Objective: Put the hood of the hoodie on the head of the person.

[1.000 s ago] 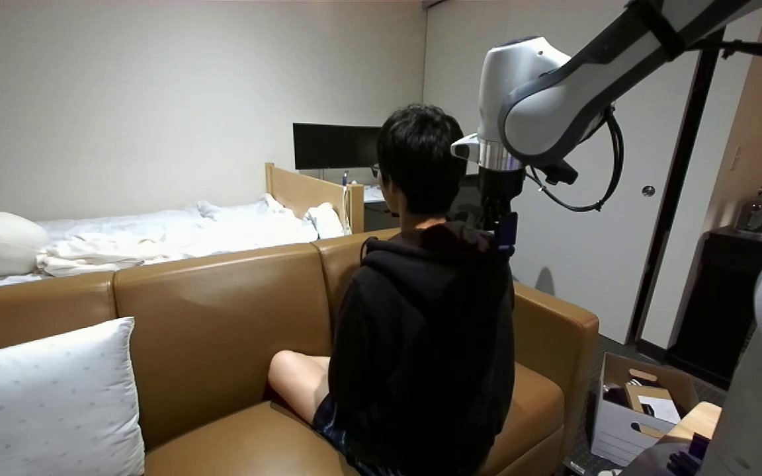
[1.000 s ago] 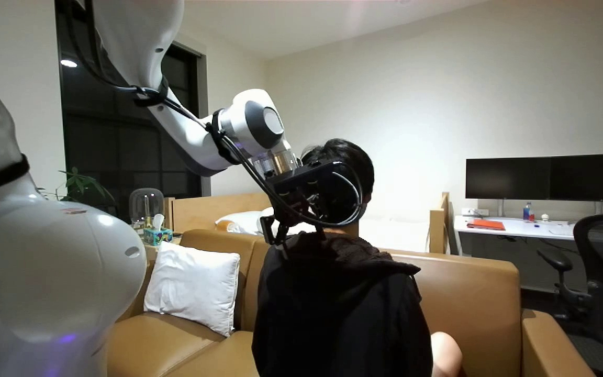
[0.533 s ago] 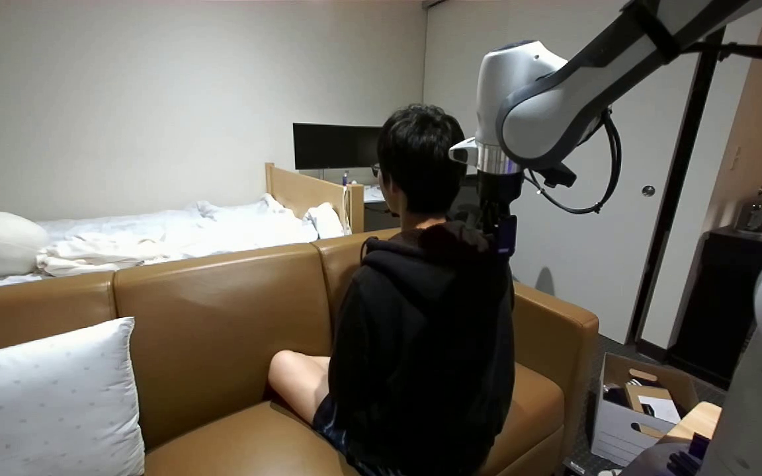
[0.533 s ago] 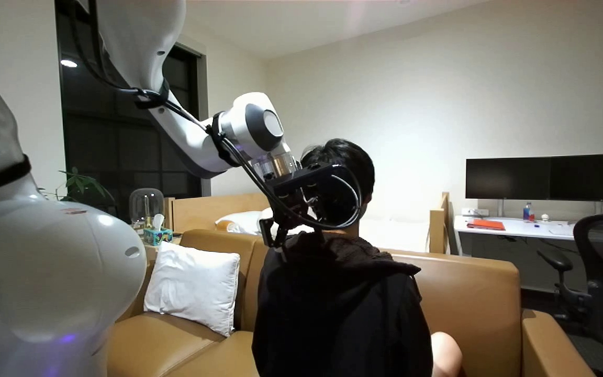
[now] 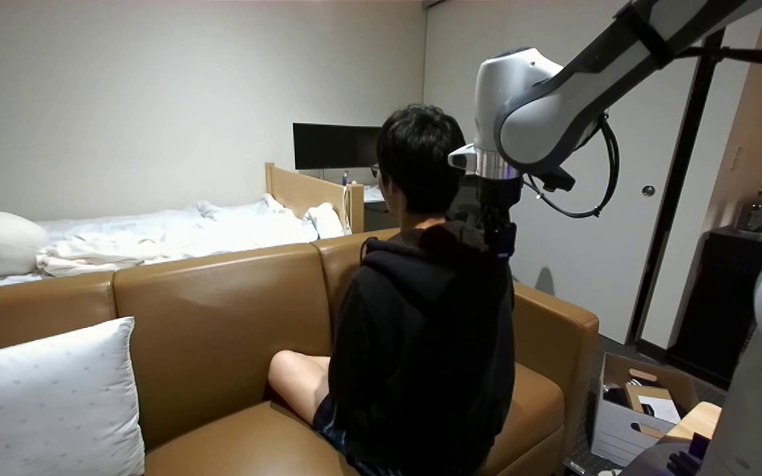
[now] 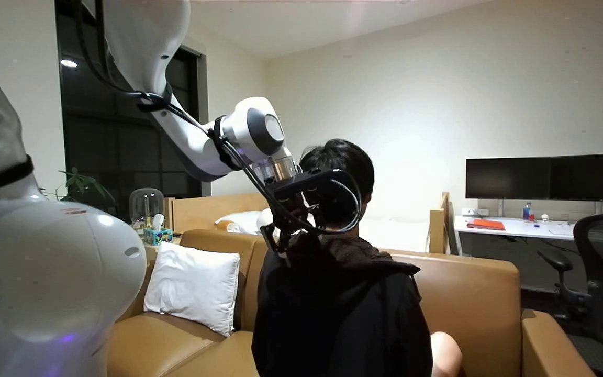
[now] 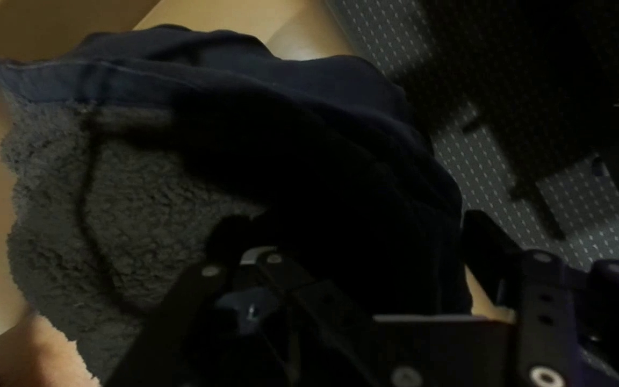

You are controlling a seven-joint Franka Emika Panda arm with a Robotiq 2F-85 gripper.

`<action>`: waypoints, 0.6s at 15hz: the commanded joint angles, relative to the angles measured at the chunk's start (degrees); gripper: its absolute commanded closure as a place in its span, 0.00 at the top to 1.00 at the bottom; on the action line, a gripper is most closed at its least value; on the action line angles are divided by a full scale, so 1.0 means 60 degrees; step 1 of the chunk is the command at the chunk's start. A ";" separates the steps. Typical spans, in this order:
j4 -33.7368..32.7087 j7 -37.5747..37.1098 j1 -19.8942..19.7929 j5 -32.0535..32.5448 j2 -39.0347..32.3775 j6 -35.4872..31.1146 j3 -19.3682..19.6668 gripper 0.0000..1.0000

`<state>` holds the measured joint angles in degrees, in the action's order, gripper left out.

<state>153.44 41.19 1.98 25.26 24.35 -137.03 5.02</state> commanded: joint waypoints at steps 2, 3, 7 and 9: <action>-0.0010 -0.0146 -0.0090 -0.0072 -0.0018 0.0092 -0.0115 0.41; -0.0011 -0.0156 -0.0090 -0.0075 -0.0017 0.0098 -0.0121 0.34; 0.0016 -0.0209 -0.0108 -0.0027 0.0016 0.0103 -0.0155 0.08; 0.0044 -0.0217 -0.0116 -0.0004 0.0057 0.0107 -0.0164 0.01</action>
<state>153.44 41.18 1.90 25.26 24.31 -137.03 5.01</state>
